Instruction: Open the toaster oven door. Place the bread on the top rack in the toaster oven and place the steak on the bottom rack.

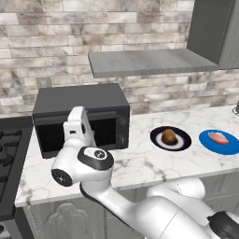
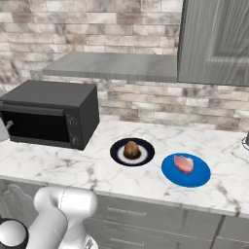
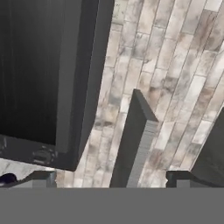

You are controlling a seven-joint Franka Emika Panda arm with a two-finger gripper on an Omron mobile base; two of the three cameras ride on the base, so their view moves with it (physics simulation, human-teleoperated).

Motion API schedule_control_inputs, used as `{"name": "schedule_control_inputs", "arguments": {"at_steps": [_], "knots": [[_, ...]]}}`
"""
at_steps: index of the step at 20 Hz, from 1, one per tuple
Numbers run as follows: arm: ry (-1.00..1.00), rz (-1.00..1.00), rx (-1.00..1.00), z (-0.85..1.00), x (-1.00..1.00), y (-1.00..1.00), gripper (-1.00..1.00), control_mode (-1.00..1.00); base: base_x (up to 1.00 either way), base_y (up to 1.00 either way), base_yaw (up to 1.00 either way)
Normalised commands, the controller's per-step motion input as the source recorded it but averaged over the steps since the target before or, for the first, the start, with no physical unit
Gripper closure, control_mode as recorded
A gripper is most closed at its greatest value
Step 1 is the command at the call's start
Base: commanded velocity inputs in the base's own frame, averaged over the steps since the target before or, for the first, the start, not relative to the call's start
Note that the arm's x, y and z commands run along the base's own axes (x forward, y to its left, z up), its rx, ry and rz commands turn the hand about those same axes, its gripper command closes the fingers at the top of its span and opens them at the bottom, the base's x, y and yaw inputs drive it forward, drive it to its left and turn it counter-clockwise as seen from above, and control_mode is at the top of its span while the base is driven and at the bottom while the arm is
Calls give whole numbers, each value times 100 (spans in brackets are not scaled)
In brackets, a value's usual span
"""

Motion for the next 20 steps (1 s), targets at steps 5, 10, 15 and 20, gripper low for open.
{"name": "schedule_control_inputs", "arguments": {"at_steps": [5,10,15,20], "knots": [[-15,0,12,-1,11,0,-100,-100,0,0,0],[-3,0,13,0,0,0,-100,-100,0,0,0],[0,-4,11,0,2,0,-100,-100,0,0,0],[1,0,5,-8,18,0,-100,-100,0,0,0]]}}
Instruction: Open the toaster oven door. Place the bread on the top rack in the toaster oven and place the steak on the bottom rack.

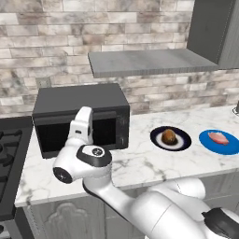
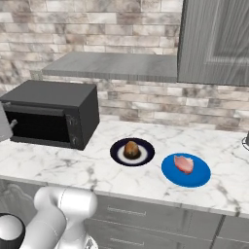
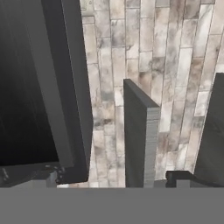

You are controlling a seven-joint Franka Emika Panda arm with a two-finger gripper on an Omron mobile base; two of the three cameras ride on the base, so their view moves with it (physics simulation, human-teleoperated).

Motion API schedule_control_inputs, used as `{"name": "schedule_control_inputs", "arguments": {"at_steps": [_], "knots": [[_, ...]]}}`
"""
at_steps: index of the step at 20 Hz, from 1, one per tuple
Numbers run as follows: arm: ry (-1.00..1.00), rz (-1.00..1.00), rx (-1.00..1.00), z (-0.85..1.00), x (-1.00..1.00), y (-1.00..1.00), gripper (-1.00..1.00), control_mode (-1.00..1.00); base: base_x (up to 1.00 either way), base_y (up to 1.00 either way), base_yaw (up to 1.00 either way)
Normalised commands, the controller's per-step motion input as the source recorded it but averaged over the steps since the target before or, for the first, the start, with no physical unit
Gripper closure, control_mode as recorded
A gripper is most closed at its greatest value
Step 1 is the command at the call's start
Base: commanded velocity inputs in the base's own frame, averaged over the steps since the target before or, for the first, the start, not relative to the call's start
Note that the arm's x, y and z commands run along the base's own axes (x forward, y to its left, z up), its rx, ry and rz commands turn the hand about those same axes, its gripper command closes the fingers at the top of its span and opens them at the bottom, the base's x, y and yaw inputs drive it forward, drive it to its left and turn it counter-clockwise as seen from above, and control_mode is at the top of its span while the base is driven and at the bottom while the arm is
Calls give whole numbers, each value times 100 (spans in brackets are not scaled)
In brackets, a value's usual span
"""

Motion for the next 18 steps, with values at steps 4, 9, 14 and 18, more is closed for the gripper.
{"name": "schedule_control_inputs", "arguments": {"at_steps": [4,9,14,18], "knots": [[9,0,3,-14,19,-3,-100,-100,0,0,0],[12,0,0,-17,19,0,-100,-100,0,0,0],[6,0,0,-17,25,0,-100,-100,0,0,0],[1,4,0,-25,36,0,-100,-100,0,0,0]]}}
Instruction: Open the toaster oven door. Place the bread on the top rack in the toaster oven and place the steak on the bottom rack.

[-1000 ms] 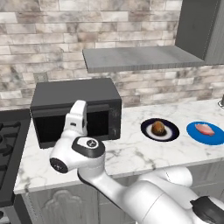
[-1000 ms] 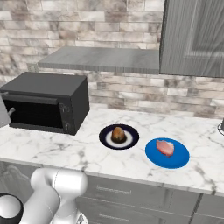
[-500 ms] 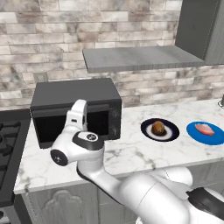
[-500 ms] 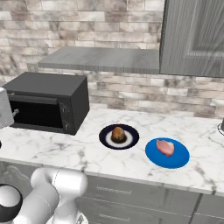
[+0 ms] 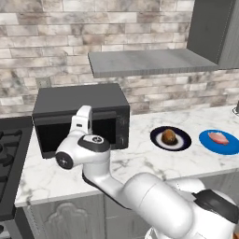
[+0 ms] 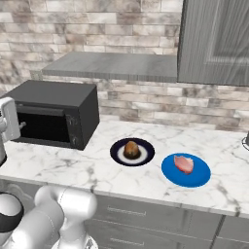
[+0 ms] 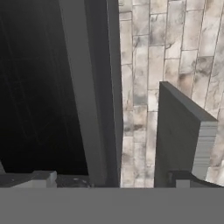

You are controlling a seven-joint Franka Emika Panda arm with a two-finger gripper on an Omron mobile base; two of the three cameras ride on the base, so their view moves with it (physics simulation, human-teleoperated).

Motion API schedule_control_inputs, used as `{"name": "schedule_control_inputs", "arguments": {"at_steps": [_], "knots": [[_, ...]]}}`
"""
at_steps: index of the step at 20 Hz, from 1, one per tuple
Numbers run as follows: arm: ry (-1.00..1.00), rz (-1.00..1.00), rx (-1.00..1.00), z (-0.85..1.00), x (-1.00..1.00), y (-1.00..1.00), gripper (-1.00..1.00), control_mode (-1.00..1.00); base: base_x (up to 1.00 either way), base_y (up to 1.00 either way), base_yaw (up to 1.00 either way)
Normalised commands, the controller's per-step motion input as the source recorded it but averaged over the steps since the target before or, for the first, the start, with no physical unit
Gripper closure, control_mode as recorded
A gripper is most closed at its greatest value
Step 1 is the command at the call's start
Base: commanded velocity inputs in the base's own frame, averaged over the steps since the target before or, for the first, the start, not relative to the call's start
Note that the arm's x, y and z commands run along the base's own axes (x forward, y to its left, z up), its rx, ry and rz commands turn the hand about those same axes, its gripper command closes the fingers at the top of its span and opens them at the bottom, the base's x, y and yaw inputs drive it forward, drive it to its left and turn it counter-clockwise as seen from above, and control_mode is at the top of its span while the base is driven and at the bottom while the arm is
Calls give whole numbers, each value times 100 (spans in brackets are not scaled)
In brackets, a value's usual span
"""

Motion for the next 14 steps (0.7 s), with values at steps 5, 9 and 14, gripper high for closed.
{"name": "schedule_control_inputs", "arguments": {"at_steps": [5,9,14], "knots": [[0,7,2,-16,30,-1,-100,-100,0,0,0],[-4,7,7,0,22,-2,-100,-100,0,0,0],[0,8,3,-4,28,0,-100,-100,0,0,0]]}}
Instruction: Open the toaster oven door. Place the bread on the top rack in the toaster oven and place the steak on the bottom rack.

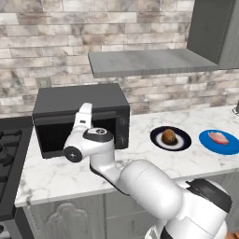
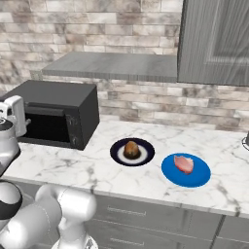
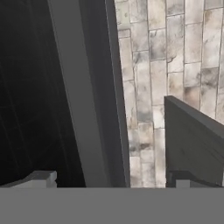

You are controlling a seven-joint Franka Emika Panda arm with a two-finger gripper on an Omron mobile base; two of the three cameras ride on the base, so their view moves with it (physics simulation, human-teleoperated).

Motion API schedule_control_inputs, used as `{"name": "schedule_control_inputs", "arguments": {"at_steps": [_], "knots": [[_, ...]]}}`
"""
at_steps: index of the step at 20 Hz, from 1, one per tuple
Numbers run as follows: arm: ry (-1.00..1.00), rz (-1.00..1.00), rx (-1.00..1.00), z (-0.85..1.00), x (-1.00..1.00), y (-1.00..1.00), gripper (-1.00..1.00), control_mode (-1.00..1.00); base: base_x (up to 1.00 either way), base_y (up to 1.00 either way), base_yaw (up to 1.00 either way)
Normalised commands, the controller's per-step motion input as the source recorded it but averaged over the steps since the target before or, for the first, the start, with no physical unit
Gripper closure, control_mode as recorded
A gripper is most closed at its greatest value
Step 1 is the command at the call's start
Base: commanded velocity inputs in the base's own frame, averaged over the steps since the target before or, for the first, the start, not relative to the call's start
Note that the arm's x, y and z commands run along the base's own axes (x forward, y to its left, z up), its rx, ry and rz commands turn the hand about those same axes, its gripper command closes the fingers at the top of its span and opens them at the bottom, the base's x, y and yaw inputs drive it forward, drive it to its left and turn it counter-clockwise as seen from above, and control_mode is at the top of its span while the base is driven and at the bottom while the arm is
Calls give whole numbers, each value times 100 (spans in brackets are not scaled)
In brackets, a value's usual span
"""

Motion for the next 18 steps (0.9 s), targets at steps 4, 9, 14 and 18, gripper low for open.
{"name": "schedule_control_inputs", "arguments": {"at_steps": [4,9,14,18], "knots": [[0,9,0,-19,32,0,-100,-100,0,0,0],[0,9,0,-28,30,0,-100,-100,0,0,0],[-1,9,0,-32,37,0,-100,-100,0,0,0],[-3,10,0,-36,42,0,-100,-100,0,0,0]]}}
